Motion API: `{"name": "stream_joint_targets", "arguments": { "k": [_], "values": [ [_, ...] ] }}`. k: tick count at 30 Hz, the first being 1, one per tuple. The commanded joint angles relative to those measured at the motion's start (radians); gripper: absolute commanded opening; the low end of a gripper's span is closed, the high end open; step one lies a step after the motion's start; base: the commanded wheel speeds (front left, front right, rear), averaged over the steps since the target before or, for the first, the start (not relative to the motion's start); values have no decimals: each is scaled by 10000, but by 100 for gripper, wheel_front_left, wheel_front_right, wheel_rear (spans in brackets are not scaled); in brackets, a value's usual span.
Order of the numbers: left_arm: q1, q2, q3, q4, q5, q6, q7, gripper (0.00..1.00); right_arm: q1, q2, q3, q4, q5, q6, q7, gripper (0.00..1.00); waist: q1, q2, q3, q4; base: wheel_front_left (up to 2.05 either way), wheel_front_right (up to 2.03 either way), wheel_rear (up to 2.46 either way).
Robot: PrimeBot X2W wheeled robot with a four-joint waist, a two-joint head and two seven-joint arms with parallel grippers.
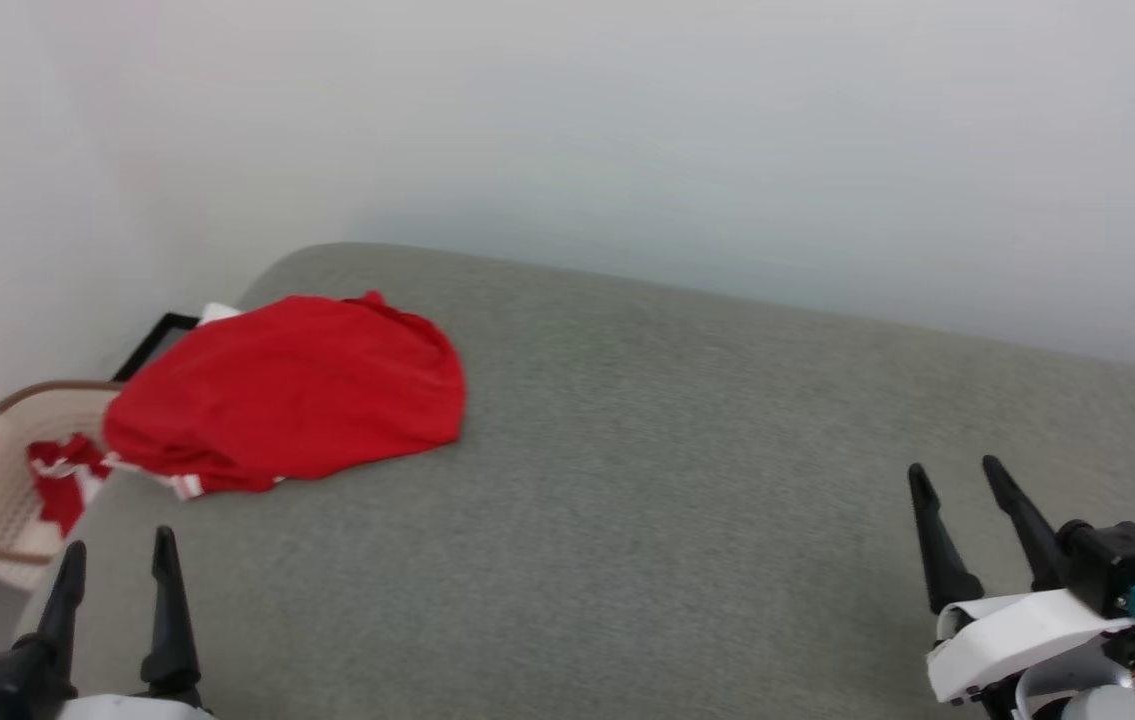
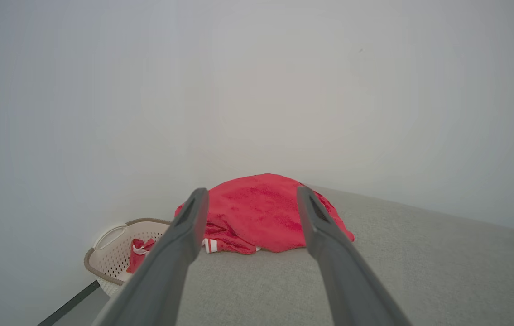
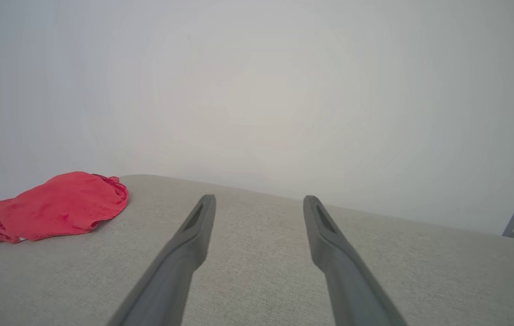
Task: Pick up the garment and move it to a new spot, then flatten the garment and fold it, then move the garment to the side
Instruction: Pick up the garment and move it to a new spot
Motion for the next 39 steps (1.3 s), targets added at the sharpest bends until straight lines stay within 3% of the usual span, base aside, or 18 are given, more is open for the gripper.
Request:
{"name": "stream_joint_targets", "arguments": {
  "k": [1, 14, 28, 39],
  "values": [
    [139, 64, 62, -53, -68, 82, 43, 100, -126, 63, 76, 55, 110, -14, -41, 100, 0, -1, -255, 727, 0, 0, 0],
    [231, 238, 189, -417, -292, 155, 430, 100, -217, 127, 435, 411, 173, -14, -112, 100, 0, -1, -308, 1492, 0, 0, 0],
    [-1987, 1348, 98, 485, -1315, -979, 2030, 100, -642, -327, 535, 42, 33, -14, 174, 100, 0, -1, 1031, 636, 0, 0, 0],
    [-5558, 2331, -339, 3050, -2441, -1831, 4073, 100, -1376, -949, 470, -837, -104, -14, 536, 100, 0, -1, 3127, -252, 0, 0, 0]
  ]
}}
